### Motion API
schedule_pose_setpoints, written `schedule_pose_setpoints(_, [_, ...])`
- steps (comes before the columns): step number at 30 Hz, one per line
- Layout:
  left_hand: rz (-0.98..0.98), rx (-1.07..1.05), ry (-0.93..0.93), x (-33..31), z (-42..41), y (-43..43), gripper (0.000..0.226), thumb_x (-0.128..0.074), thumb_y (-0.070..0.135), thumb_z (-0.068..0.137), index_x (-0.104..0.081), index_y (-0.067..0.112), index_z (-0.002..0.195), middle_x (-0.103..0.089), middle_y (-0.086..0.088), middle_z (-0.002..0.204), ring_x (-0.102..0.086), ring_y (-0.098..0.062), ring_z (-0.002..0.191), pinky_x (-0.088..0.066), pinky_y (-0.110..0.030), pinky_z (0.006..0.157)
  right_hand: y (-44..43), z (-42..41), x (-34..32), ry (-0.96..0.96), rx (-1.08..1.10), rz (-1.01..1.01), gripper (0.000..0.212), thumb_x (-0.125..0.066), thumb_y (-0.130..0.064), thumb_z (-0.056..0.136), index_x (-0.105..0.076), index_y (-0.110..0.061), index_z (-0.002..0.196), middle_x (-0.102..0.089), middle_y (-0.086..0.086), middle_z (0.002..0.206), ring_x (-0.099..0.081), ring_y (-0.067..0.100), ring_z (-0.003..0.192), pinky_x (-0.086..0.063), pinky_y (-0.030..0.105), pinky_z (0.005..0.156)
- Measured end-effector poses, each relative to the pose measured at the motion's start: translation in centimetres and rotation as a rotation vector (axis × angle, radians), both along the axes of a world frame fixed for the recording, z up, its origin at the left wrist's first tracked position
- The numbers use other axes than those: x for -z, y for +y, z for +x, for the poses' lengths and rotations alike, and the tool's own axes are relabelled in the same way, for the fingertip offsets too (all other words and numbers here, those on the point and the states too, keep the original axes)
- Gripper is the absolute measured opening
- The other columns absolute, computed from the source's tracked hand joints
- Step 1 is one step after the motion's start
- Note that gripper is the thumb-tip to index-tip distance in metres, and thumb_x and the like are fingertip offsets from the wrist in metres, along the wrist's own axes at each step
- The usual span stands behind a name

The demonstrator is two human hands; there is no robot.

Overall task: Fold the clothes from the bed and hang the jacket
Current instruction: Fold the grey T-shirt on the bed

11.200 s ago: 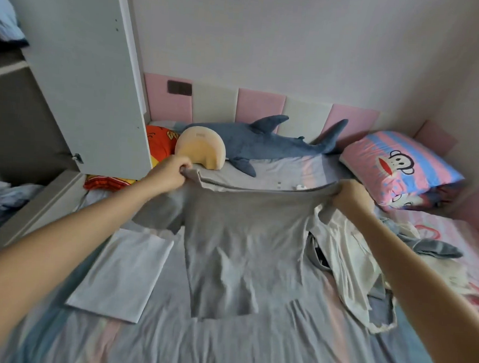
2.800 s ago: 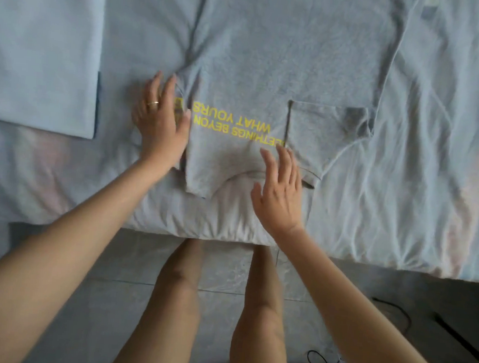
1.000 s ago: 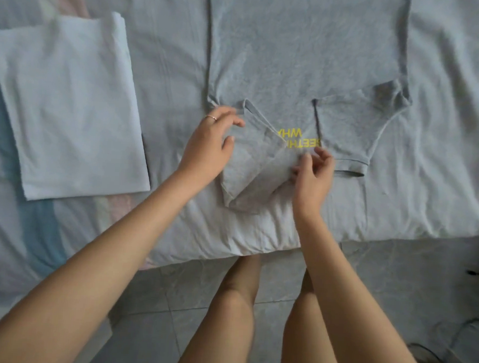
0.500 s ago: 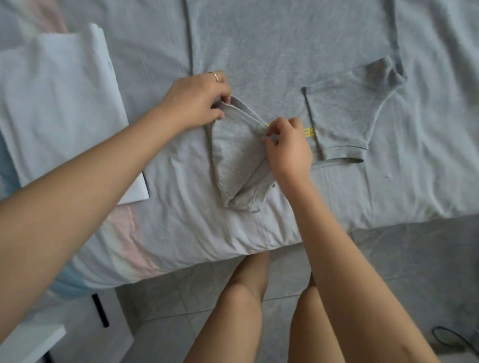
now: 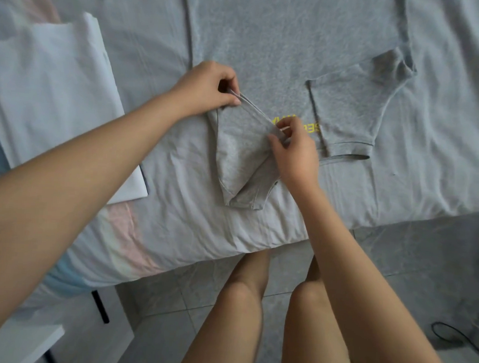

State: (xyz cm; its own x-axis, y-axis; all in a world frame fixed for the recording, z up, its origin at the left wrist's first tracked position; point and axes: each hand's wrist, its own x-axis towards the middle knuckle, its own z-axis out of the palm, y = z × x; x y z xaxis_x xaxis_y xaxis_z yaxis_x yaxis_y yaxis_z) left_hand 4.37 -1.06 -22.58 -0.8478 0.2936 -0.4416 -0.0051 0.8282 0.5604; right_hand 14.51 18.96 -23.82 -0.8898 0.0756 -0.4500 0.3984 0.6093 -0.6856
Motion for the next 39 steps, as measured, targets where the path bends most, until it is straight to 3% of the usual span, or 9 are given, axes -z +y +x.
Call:
schedule_pose_setpoints(8, [-0.006, -0.142, 0.081, 0.7, 1.1, 0.7, 0.023, -0.077, 0.029, 0.072, -0.063, 0.019, 0.086, -0.059, 0.004, 0.084, -0.052, -0.012, 0.078, -0.042, -0.03, 0.071, -0.9, -0.9, -1.1, -0.061, 0.025, 0.294, 0.02, -0.056, -0.03, 0.091, -0.058, -0.011, 0.1, -0.057, 0.006, 0.113, -0.058, 0.03, 0.099, -0.038, 0.035, 0.073])
schedule_pose_setpoints(15, [-0.18, -0.118, 0.603, 0.2, 7.9, 2.1, 0.028, -0.062, 0.021, 0.078, -0.061, 0.01, 0.104, -0.059, -0.013, 0.116, -0.045, -0.024, 0.109, -0.033, -0.036, 0.094, -0.3, -1.7, -0.4, -0.097, 0.059, 0.291, 0.015, -0.055, -0.026, 0.091, -0.055, -0.015, 0.101, -0.063, 0.004, 0.107, -0.059, 0.029, 0.1, -0.037, 0.033, 0.072])
schedule_pose_setpoints(18, [-0.305, 0.084, 0.468, 1.5, 12.2, 3.0, 0.056, -0.052, 0.029, 0.083, -0.048, 0.006, 0.134, -0.042, -0.013, 0.146, -0.033, -0.026, 0.137, -0.019, -0.042, 0.113, -0.7, -1.0, 0.0, 0.054, -0.036, 0.446, 0.015, -0.05, -0.019, 0.092, -0.057, -0.014, 0.104, -0.061, 0.007, 0.11, -0.06, 0.032, 0.098, -0.038, 0.036, 0.073])
schedule_pose_setpoints(21, [-0.539, 0.154, 0.208, 2.9, 14.5, 5.0, 0.073, -0.026, 0.041, 0.088, -0.015, 0.006, 0.15, -0.013, -0.012, 0.159, -0.009, -0.028, 0.147, 0.006, -0.043, 0.117, -2.1, 0.3, 0.7, 0.389, -0.413, 0.545, 0.038, -0.045, -0.018, 0.085, -0.062, -0.015, 0.118, -0.061, 0.006, 0.125, -0.057, 0.027, 0.117, -0.033, 0.038, 0.096])
schedule_pose_setpoints(24, [-0.59, 0.101, 0.138, 3.5, 16.5, 7.7, 0.066, -0.023, 0.039, 0.09, -0.024, 0.007, 0.149, -0.023, -0.011, 0.156, -0.016, -0.029, 0.145, 0.0, -0.046, 0.117, -1.0, 0.8, 2.4, 0.383, -0.854, 0.474, 0.051, -0.042, -0.032, 0.091, -0.049, -0.016, 0.139, -0.047, 0.001, 0.145, -0.044, 0.022, 0.134, -0.018, 0.037, 0.112])
schedule_pose_setpoints(27, [-0.54, 0.061, 0.12, 3.3, 18.9, 8.2, 0.069, -0.028, 0.047, 0.093, -0.019, 0.008, 0.15, -0.02, -0.01, 0.157, -0.017, -0.028, 0.145, -0.01, -0.054, 0.115, 2.3, -0.5, 1.7, 0.309, -0.884, 0.437, 0.063, -0.037, -0.048, 0.093, -0.032, -0.017, 0.148, -0.031, 0.001, 0.155, -0.029, 0.02, 0.142, -0.009, 0.033, 0.116])
schedule_pose_setpoints(30, [-0.44, 0.244, 0.202, 2.8, 21.6, 6.6, 0.086, -0.032, 0.062, 0.086, -0.01, 0.01, 0.151, -0.011, -0.011, 0.159, -0.009, -0.028, 0.146, 0.001, -0.055, 0.115, 6.4, -0.7, -0.4, 0.411, -0.944, 0.39, 0.067, -0.041, -0.046, 0.093, -0.025, -0.017, 0.151, -0.018, 0.003, 0.158, -0.015, 0.018, 0.146, -0.009, 0.036, 0.119])
schedule_pose_setpoints(36, [-0.469, 0.42, 0.351, 2.9, 21.9, 1.3, 0.083, -0.042, 0.041, 0.081, -0.009, 0.014, 0.152, 0.004, -0.002, 0.16, -0.015, -0.017, 0.146, -0.001, -0.057, 0.113, 17.1, 0.9, 0.2, 0.353, -0.972, 0.606, 0.069, -0.049, -0.04, 0.09, -0.027, -0.015, 0.149, -0.031, 0.005, 0.154, -0.028, 0.021, 0.141, -0.017, 0.037, 0.116])
schedule_pose_setpoints(39, [-0.578, 0.49, 0.382, 3.1, 20.4, 1.0, 0.082, -0.049, 0.035, 0.08, -0.015, 0.016, 0.153, -0.007, 0.001, 0.16, -0.013, -0.014, 0.146, 0.001, -0.056, 0.112, 18.5, -0.4, 0.1, 0.324, -0.951, 0.635, 0.061, -0.044, -0.029, 0.091, -0.029, -0.016, 0.149, -0.034, 0.005, 0.153, -0.032, 0.024, 0.139, -0.017, 0.039, 0.114])
